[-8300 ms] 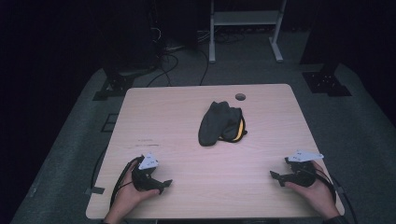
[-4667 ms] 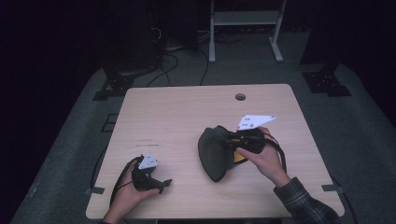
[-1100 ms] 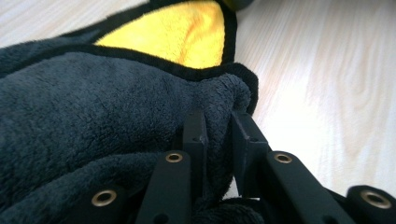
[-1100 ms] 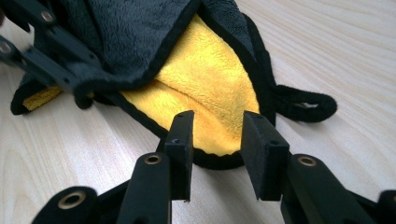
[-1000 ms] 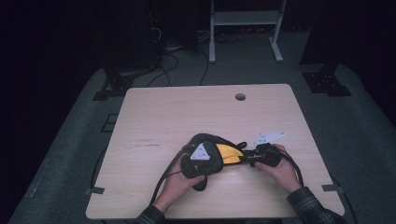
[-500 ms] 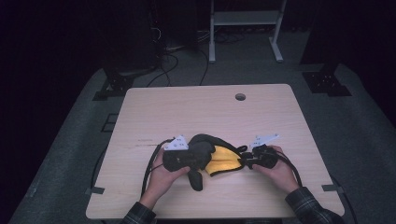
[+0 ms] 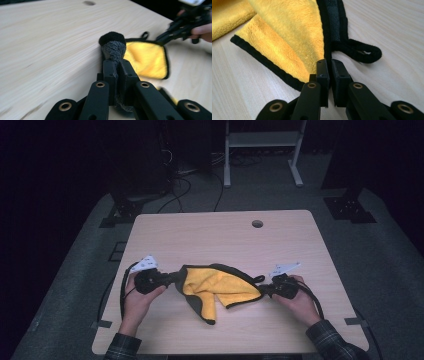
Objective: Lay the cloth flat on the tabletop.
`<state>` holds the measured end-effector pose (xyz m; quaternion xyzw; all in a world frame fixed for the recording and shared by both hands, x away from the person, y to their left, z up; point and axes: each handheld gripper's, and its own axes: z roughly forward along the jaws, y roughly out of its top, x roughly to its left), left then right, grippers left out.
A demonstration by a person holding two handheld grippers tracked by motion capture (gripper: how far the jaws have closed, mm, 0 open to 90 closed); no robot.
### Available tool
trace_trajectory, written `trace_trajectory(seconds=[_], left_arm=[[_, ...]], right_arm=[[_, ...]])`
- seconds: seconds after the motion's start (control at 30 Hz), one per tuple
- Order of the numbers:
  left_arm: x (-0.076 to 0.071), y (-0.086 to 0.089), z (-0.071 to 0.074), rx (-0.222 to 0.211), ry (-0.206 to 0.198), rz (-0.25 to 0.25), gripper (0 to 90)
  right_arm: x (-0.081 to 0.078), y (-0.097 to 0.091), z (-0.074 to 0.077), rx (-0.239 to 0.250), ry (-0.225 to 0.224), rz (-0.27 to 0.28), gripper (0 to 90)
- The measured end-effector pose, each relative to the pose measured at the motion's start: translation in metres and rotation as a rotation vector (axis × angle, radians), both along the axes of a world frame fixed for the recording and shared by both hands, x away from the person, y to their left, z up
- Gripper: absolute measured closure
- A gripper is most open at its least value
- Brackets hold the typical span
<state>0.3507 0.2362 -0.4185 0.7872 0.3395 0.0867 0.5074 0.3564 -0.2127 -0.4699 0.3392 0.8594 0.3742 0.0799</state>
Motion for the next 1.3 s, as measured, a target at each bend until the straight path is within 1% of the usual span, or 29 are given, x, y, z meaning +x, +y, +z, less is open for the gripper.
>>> trace_trajectory(seconds=[0.03, 0.1, 0.13, 0.23, 0.3, 0.33, 0.37, 0.4, 0.43, 0.47, 0.53, 0.67, 0.77, 0.8, 0.83, 0.87, 0.9, 0.93, 0.97, 1.0, 1.03, 1.07, 1.1, 1.13, 1.23, 1.27, 1.3], left_arm=[[0.001, 0.004, -0.003, -0.001, 0.009, 0.005, 83.5], [0.004, 0.012, -0.011, -0.004, 0.04, 0.024, 79.9], [0.005, 0.013, -0.015, -0.001, 0.057, 0.028, 77.8], [0.009, 0.014, -0.021, 0.015, 0.088, 0.035, 68.4], [0.011, 0.014, -0.023, 0.015, 0.093, 0.054, 55.7], [0.011, 0.014, -0.023, 0.015, 0.093, 0.054, 52.5], [0.011, 0.014, -0.023, 0.013, 0.098, 0.058, 52.5], [0.012, 0.015, -0.024, 0.016, 0.106, 0.055, 49.4], [0.012, 0.014, -0.025, 0.033, 0.119, 0.067, 47.5], [0.013, 0.014, -0.027, 0.053, 0.125, 0.091, 44.5], [0.015, 0.016, -0.033, 0.076, 0.146, 0.122, 43.9], [0.023, 0.017, -0.041, 0.092, 0.179, 0.154, 46.9], [0.027, 0.014, -0.045, 0.117, 0.199, 0.154, 50.6], [0.027, 0.012, -0.047, 0.122, 0.208, 0.152, 50.6], [0.028, 0.011, -0.049, 0.139, 0.217, 0.154, 55.3], [0.028, 0.01, -0.051, 0.156, 0.221, 0.149, 55.3], [0.027, 0.01, -0.052, 0.168, 0.216, 0.143, 60.2], [0.027, 0.01, -0.051, 0.171, 0.221, 0.142, 64.8], [0.028, 0.011, -0.051, 0.181, 0.229, 0.137, 74.2], [0.027, 0.011, -0.051, 0.181, 0.237, 0.139, 74.2], [0.027, 0.011, -0.052, 0.176, 0.245, 0.145, 84.5], [0.028, 0.011, -0.052, 0.174, 0.249, 0.137, 84.5], [0.028, 0.011, -0.051, 0.18, 0.25, 0.134, 86.5], [0.028, 0.011, -0.051, 0.185, 0.249, 0.134, 86.5], [0.028, 0.011, -0.044, 0.167, 0.219, 0.145, 86.8], [0.028, 0.013, -0.04, 0.137, 0.204, 0.16, 86.8], [0.028, 0.015, -0.036, 0.126, 0.195, 0.165, 86.8]], right_arm=[[0.0, 0.0, 0.0, 0.002, -0.002, 0.0, 84.0], [0.0, 0.0, 0.0, 0.0, -0.003, -0.003, 84.0], [0.001, 0.0, 0.0, -0.001, -0.004, -0.001, 84.0], [0.001, 0.0, 0.0, -0.003, -0.006, 0.001, 84.0], [0.001, 0.0, 0.001, -0.001, -0.008, 0.0, 84.0], [0.001, 0.0, 0.001, -0.001, -0.008, 0.0, 84.0], [0.0, 0.0, 0.001, 0.001, -0.006, -0.003, 83.9], [0.0, -0.001, 0.001, 0.001, -0.007, -0.003, 83.9], [0.0, -0.001, 0.001, 0.001, -0.007, -0.003, 83.9], [0.0, -0.001, 0.001, 0.001, -0.006, -0.004, 83.9], [0.0, 0.0, 0.001, 0.0, -0.008, -0.002, 83.9], [0.001, 0.0, 0.0, -0.005, -0.011, 0.003, 84.0], [0.001, 0.0, 0.0, -0.009, -0.011, 0.003, 84.1], [0.001, 0.0, 0.0, -0.009, -0.011, 0.003, 84.1], [0.001, 0.0, 0.0, -0.008, -0.01, 0.003, 84.4], [0.001, 0.0, 0.0, -0.008, -0.01, 0.003, 84.4], [0.001, 0.0, 0.001, -0.008, -0.01, 0.003, 84.7], [0.0, 0.0, 0.001, -0.008, -0.011, 0.004, 84.9], [0.0, 0.0, 0.002, -0.004, -0.009, 0.004, 85.2], [0.0, 0.0, 0.002, -0.004, -0.009, 0.004, 85.2], [0.0, 0.0, 0.003, -0.002, -0.009, 0.0, 85.5], [0.0, 0.0, 0.003, -0.002, -0.009, 0.0, 85.5], [-0.001, -0.001, 0.004, 0.001, -0.014, 0.001, 85.7], [-0.001, -0.001, 0.004, 0.001, -0.014, 0.001, 85.7], [-0.001, -0.003, 0.008, 0.01, -0.026, -0.007, 85.9], [-0.001, -0.004, 0.009, 0.013, -0.03, -0.011, 86.0], [0.0, -0.007, 0.014, 0.017, -0.041, -0.019, 86.1]])
